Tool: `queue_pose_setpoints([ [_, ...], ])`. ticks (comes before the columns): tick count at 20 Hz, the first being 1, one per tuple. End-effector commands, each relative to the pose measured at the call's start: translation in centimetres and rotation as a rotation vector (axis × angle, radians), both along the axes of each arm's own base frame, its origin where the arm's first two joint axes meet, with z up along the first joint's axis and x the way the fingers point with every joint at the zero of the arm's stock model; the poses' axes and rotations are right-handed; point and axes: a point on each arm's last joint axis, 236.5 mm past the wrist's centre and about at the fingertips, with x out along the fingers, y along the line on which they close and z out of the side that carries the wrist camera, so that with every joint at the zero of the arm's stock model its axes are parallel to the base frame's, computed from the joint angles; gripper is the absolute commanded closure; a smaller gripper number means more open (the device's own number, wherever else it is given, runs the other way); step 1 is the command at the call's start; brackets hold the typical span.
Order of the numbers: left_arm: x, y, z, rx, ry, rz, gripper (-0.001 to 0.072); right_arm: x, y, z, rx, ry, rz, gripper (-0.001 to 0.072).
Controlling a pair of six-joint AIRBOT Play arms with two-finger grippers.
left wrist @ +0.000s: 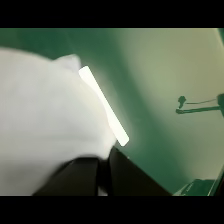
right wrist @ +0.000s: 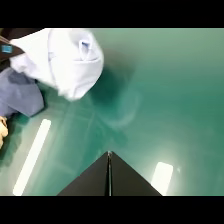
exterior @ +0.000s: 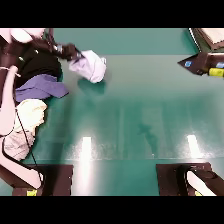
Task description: Fold the shirts.
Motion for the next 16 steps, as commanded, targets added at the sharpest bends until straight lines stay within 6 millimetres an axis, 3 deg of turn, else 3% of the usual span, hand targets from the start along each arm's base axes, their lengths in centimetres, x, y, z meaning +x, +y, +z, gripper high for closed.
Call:
queue_pose_setpoints([
  [1, -8.7, -4.4, 13.4, -0.079, -0.295, -0.207, 0.0686, -0.3, 0.0, 4.8, -0.02, -0.117, 0.005, 0.0694],
  [2, -11.9, -5.6, 16.0, -0.087, -0.356, -0.262, 0.0686, -0.4, 0.0, 6.0, -0.027, -0.146, 0.003, 0.0694],
  [4, -17.2, -7.3, 18.9, -0.091, -0.424, -0.346, 0.0686, -0.7, -0.1, 8.0, -0.037, -0.195, 0.002, 0.0695],
  [6, -21.1, -8.8, 19.0, -0.085, -0.417, -0.438, 0.0685, -0.9, 0.0, 9.0, -0.04, -0.22, 0.003, 0.0695],
  [8, -22.6, -9.9, 15.4, -0.001, -0.347, -0.501, 0.0685, -1.3, 0.2, 9.0, -0.045, -0.213, 0.015, 0.0694],
  [10, -20.5, -9.7, 9.1, 0.174, -0.273, -0.461, 0.0685, -2.0, 0.5, 8.1, -0.057, -0.176, 0.044, 0.0695],
  [13, -15.5, -7.1, -0.7, 0.356, -0.096, -0.293, 0.0683, -2.8, 0.9, 7.2, -0.07, -0.133, 0.08, 0.0694],
  [14, -14.4, -6.0, -3.7, 0.384, -0.02, -0.244, 0.0505, -3.0, 0.9, 7.0, -0.072, -0.126, 0.085, 0.0694],
  [15, -13.7, -5.0, -6.0, 0.392, 0.056, -0.205, 0.0104, -3.1, 1.0, 6.9, -0.074, -0.121, 0.089, 0.0694],
  [16, -13.1, -3.5, -7.7, 0.389, 0.153, -0.149, 0.0004, -3.1, 1.0, 6.9, -0.075, -0.119, 0.09, 0.0694],
])
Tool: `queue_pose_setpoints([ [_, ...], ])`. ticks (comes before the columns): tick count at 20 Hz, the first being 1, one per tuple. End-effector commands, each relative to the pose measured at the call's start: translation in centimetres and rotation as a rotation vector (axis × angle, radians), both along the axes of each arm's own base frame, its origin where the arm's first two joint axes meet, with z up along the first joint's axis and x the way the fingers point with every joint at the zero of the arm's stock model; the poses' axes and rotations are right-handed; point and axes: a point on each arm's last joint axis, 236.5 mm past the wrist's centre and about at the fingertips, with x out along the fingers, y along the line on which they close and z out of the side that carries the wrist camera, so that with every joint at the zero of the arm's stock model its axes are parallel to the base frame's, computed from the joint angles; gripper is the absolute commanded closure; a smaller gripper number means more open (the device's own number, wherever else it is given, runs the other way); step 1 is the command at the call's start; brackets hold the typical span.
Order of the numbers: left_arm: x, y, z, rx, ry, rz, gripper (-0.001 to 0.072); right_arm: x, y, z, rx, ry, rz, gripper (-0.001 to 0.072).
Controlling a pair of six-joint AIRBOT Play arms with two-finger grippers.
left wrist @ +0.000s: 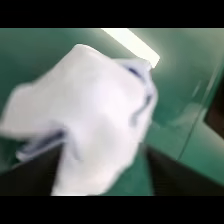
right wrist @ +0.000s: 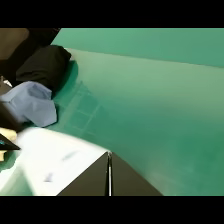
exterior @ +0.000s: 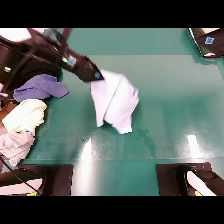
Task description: Fold the shirts.
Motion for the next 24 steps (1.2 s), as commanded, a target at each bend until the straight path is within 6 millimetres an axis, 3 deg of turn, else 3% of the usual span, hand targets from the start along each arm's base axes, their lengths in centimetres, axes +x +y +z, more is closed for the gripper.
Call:
queue_pose_setpoints([
  [1, 2.3, 5.2, -7.3, 0.124, 0.199, 0.2, 0.0002, -0.6, 0.2, -0.5, -0.011, 0.024, 0.02, 0.0694],
  [4, 3.5, 10.8, -6.6, 0.113, 0.236, 0.317, 0.0002, -0.6, 0.2, -0.5, -0.012, 0.027, 0.021, 0.0694],
  [6, 2.4, 13.2, -7.5, 0.086, 0.282, 0.376, 0.0002, -0.7, 0.2, -0.5, -0.012, 0.027, 0.022, 0.0694],
  [9, -2.9, 15.1, -13.7, 0.124, 0.436, 0.369, 0.0002, -0.5, 0.2, -0.8, -0.011, 0.034, 0.023, 0.0694],
  [12, -7.3, 15.0, -20.2, 0.126, 0.568, 0.405, 0.0002, 0.0, 0.4, -1.5, -0.009, 0.06, 0.033, 0.0694],
  [15, -9.2, 15.2, -23.7, 0.136, 0.616, 0.447, 0.0002, 0.4, 1.2, -2.5, -0.008, 0.093, 0.062, 0.0694],
  [19, -10.0, 15.3, -25.2, 0.144, 0.632, 0.475, 0.0002, 0.8, 3.1, -4.0, -0.009, 0.139, 0.121, 0.0694],
  [24, -9.6, 13.2, -25.7, 0.159, 0.574, 0.439, 0.0003, 1.3, 3.8, -5.0, -0.007, 0.166, 0.141, 0.0694],
])
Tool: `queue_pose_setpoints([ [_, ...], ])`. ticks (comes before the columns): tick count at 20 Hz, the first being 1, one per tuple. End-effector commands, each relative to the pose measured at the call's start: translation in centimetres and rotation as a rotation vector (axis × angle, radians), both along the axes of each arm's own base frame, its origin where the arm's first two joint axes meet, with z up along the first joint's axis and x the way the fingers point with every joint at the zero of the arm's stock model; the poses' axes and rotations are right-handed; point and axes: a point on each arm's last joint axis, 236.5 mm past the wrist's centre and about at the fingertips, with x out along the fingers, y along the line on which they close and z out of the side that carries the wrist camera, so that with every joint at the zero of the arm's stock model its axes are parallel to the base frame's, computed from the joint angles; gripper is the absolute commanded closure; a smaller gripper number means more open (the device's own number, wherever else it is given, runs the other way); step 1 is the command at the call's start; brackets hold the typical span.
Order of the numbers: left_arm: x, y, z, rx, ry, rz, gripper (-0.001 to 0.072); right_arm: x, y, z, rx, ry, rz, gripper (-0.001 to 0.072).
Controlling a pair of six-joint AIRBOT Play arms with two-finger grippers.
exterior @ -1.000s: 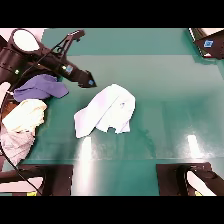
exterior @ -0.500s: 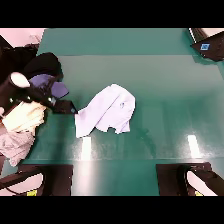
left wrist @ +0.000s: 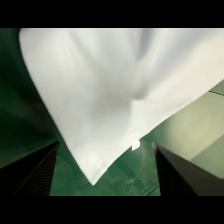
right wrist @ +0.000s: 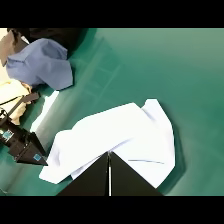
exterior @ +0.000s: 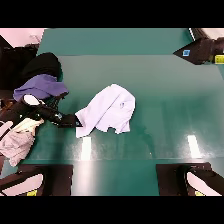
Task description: Fold the shirts.
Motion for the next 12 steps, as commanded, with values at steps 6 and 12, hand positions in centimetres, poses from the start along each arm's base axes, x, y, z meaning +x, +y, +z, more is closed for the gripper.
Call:
queue_pose_setpoints([
  [6, 2.4, -2.2, 0.6, -0.011, -0.084, 0.04, 0.0685, 0.0, -0.8, -2.5, -0.08, 0.065, -0.01, 0.0694],
  [12, 6.5, -3.3, 10.4, -0.06, -0.295, -0.051, 0.0685, -2.3, -1.3, -16.5, -0.165, 0.345, -0.115, 0.0358],
])
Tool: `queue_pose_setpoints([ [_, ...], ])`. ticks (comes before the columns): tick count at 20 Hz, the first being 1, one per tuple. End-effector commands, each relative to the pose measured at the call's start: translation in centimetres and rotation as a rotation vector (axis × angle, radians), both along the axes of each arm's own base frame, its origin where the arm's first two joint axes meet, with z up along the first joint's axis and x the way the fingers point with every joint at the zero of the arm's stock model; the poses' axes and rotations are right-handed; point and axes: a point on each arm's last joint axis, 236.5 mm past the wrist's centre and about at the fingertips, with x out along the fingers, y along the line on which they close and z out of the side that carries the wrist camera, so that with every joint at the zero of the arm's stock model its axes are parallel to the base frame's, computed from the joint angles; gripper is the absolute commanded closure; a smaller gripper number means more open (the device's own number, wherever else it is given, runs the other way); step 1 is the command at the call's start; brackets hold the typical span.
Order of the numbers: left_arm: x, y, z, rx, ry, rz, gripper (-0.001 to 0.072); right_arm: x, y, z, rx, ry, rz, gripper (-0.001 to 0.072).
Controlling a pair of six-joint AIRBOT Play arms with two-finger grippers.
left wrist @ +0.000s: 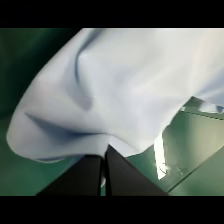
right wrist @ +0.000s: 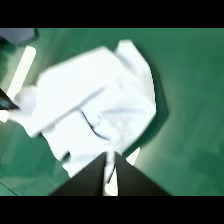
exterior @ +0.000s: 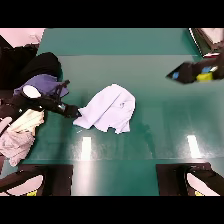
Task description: Fold the shirts.
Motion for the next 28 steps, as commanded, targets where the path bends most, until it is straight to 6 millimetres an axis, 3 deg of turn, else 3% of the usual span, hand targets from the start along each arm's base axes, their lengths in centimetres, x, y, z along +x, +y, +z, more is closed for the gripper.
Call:
queue_pose_setpoints([
  [1, 1.8, -0.8, 5.8, -0.033, -0.114, -0.044, 0.0685, -1.5, 1.0, -8.6, 0.002, 0.135, -0.066, 0.0205],
  [3, 2.4, -1.0, 7.2, -0.038, -0.147, -0.054, 0.0685, -2.5, 4.0, -12.9, 0.115, 0.228, -0.089, 0.0205],
  [6, 2.5, -1.0, 7.5, -0.037, -0.153, -0.055, 0.0685, -2.9, 7.4, -18.3, 0.154, 0.316, -0.113, 0.0205],
  [11, 2.5, -1.0, 7.5, -0.038, -0.151, -0.053, 0.0685, -3.2, 11.5, -23.1, 0.092, 0.388, -0.046, 0.0207],
  [12, 2.5, -1.0, 7.5, -0.038, -0.151, -0.053, 0.0685, -3.1, 12.0, -23.4, 0.085, 0.39, -0.03, 0.0248],
  [13, 2.5, -1.0, 7.5, -0.038, -0.15, -0.053, 0.0685, -2.7, 12.3, -23.5, 0.08, 0.381, -0.019, 0.0366],
  [15, 2.5, -1.0, 7.5, -0.038, -0.151, -0.053, 0.0685, -2.0, 12.5, -22.7, 0.073, 0.344, 0.007, 0.0676],
  [16, 2.6, -1.0, 7.6, -0.038, -0.153, -0.052, 0.0685, -1.6, 12.0, -22.0, 0.053, 0.316, 0.021, 0.0695],
  [17, 2.9, -0.8, 8.0, -0.039, -0.158, -0.043, 0.0685, -1.3, 11.3, -21.1, 0.026, 0.288, 0.039, 0.0696],
  [19, 4.6, 0.3, 10.8, -0.049, -0.2, 0.014, 0.0686, -0.5, 8.3, -17.4, -0.029, 0.219, 0.04, 0.0696],
  [21, 6.4, 1.8, 16.3, -0.056, -0.312, 0.046, 0.0686, 0.8, 3.1, -11.8, -0.113, 0.116, -0.034, 0.0697],
  [23, 7.2, 3.0, 23.4, -0.054, -0.493, 0.068, 0.0686, 1.5, -2.0, -4.5, -0.158, -0.042, -0.136, 0.0697],
  [26, 4.5, 2.6, 34.4, -0.075, -0.77, 0.052, 0.0686, 0.7, -6.3, 7.4, -0.121, -0.317, -0.27, 0.0697],
  [28, 1.1, 2.1, 40.5, -0.099, -0.93, 0.034, 0.0686, -1.3, -7.2, 14.3, -0.097, -0.487, -0.305, 0.0697],
])
